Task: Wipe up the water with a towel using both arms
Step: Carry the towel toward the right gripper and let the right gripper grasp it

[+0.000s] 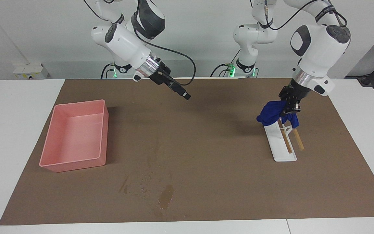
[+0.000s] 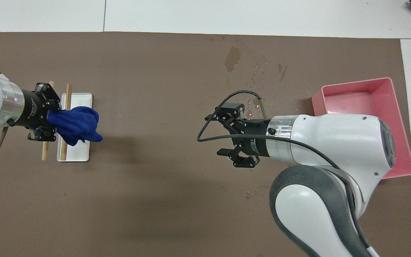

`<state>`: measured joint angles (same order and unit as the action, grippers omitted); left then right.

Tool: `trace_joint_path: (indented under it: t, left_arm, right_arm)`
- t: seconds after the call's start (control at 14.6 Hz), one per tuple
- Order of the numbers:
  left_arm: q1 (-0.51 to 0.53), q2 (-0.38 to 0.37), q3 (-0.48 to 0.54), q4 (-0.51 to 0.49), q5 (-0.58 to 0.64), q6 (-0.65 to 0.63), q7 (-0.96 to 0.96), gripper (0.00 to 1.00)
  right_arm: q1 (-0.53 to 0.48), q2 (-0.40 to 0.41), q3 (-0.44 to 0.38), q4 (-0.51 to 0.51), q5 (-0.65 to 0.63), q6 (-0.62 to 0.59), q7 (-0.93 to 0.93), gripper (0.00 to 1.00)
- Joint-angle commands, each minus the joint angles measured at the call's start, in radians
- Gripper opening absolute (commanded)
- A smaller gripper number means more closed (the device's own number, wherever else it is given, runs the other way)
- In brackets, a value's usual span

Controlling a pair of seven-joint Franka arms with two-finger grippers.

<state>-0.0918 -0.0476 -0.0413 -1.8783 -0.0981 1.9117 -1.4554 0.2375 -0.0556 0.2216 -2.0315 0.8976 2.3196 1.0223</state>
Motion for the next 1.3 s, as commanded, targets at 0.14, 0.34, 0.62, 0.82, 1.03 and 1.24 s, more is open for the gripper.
trace_joint_path:
  t: [0.14, 0.34, 0.62, 0.82, 1.03, 1.24]
  left_arm:
    - [-0.012, -0.017, -0.126, 0.067, -0.015, -0.094, 0.015, 0.0]
    - [-0.012, -0.011, -0.172, 0.094, -0.069, -0.092, -0.092, 0.0]
    - [-0.012, -0.006, -0.233, 0.093, -0.069, -0.024, -0.305, 0.0]
    - [-0.038, -0.008, -0.244, 0.08, -0.071, 0.027, -0.449, 0.0]
    - [-0.063, -0.014, -0.244, 0.058, -0.071, 0.066, -0.552, 0.0]
    - [-0.097, -0.02, -0.244, 0.037, -0.071, 0.087, -0.614, 0.0]
  right_arm:
    - [0.077, 0.036, 0.002, -0.015, 0.066, 0.098, 0.045, 1.0]
    - [0.153, 0.069, 0.002, -0.015, 0.066, 0.207, 0.084, 1.0]
    - [0.163, 0.115, 0.002, -0.009, 0.131, 0.216, 0.082, 1.0]
    - [0.161, 0.123, 0.002, 0.0, 0.23, 0.218, 0.082, 1.0]
    - [0.161, 0.138, 0.002, 0.039, 0.34, 0.225, 0.084, 1.0]
    - [0.161, 0.143, 0.002, 0.051, 0.386, 0.239, 0.114, 1.0]
